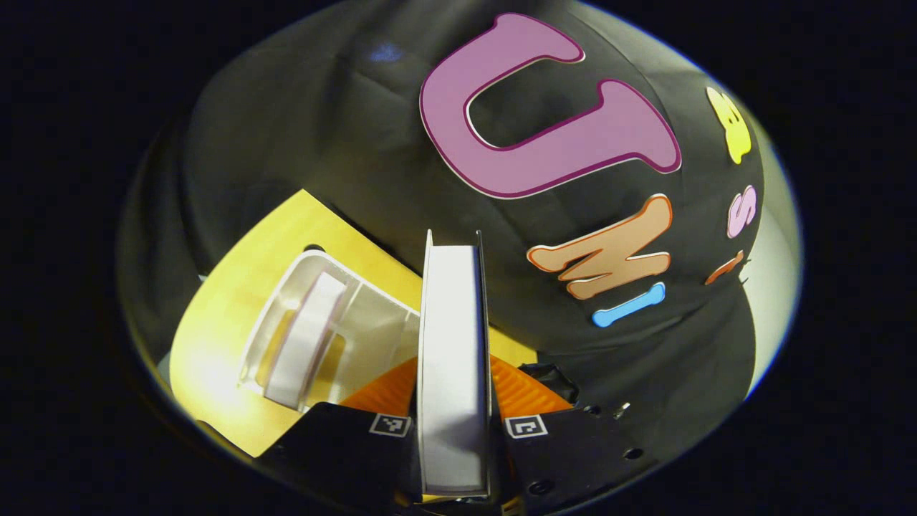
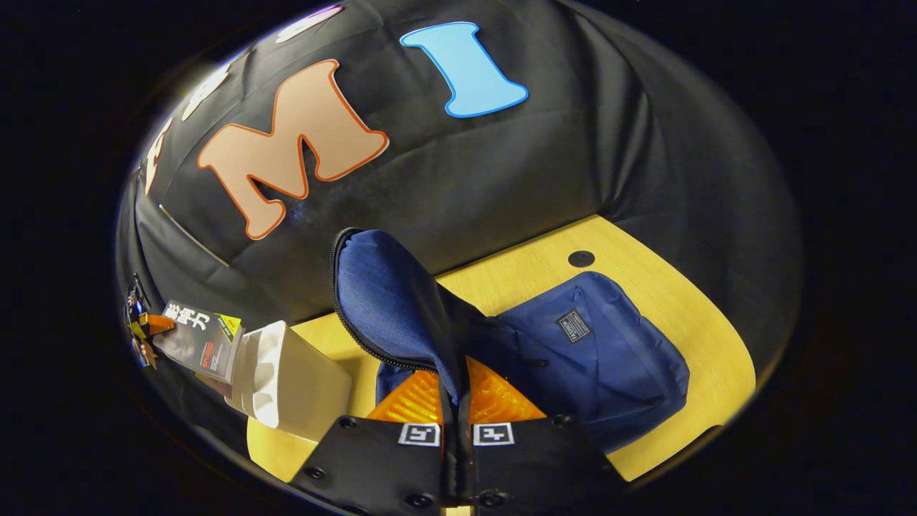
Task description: Open the schoolbag, grab two books from the bookshelf and put them into the schoolbag.
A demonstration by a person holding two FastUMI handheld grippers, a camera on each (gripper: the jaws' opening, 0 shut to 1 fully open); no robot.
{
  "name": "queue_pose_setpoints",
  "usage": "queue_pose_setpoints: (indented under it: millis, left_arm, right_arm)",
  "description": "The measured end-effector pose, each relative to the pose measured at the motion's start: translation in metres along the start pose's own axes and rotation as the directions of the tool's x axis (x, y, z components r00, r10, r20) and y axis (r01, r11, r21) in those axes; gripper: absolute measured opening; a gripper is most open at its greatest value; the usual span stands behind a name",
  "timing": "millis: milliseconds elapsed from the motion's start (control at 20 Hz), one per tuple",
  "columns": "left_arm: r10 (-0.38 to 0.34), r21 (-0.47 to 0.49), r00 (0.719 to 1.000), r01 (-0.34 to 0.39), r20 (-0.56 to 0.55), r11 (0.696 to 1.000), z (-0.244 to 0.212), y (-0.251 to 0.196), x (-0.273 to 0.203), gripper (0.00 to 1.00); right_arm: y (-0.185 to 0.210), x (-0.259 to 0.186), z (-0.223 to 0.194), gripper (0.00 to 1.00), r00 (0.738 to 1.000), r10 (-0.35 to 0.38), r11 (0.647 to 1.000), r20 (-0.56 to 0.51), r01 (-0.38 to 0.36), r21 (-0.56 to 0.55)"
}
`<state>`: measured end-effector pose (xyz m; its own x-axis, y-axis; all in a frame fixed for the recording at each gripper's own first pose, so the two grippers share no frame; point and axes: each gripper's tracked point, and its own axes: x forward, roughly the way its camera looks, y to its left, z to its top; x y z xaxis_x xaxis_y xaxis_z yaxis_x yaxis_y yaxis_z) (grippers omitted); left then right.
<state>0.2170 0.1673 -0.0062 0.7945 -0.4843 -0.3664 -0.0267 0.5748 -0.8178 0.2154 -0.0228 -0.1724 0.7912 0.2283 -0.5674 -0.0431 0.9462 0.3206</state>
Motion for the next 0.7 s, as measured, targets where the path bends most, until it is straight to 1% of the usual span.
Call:
queue_pose_setpoints:
  millis: [50,150,350,450,500,600,650,700]
  left_arm:
    - [-0.017,-0.015,1.0,0.017,0.0,1.0,-0.003,-0.004,0.004,0.34]
    - [-0.042,-0.041,0.999,0.043,0.012,0.998,-0.009,-0.007,0.016,0.34]
    - [-0.097,-0.094,0.995,0.096,-0.006,0.991,-0.032,-0.033,0.049,0.34]
    - [-0.113,-0.097,0.993,0.11,-0.023,0.989,-0.044,-0.045,0.067,0.34]
    - [-0.118,-0.095,0.992,0.114,-0.038,0.989,-0.051,-0.051,0.076,0.34]
    - [-0.123,-0.096,0.99,0.115,-0.074,0.989,-0.069,-0.062,0.094,0.34]
    - [-0.123,-0.093,0.988,0.115,-0.095,0.989,-0.077,-0.065,0.103,0.34]
    - [-0.121,-0.091,0.986,0.111,-0.11,0.99,-0.085,-0.068,0.111,0.36]
  right_arm:
    - [0.0,0.0,-0.001,0.01,1.0,0.0,1.0,-0.001,0.0,-0.002]
    - [0.0,0.0,0.0,0.03,1.0,0.004,1.0,0.005,-0.004,-0.004]
    - [0.0,0.0,0.001,0.03,1.0,0.007,1.0,0.008,-0.007,0.003]
    - [0.001,-0.001,0.0,0.03,1.0,0.012,1.0,0.01,-0.012,0.007]
    - [0.001,-0.001,0.001,0.01,1.0,0.016,1.0,0.013,-0.016,0.01]
    - [0.001,-0.001,0.002,0.01,1.0,0.018,1.0,0.021,-0.018,0.016]
    - [0.001,-0.001,0.003,0.03,1.0,0.019,1.0,0.024,-0.02,0.019]
    - [0.001,-0.001,0.004,0.03,0.999,0.02,1.0,0.029,-0.021,0.019]
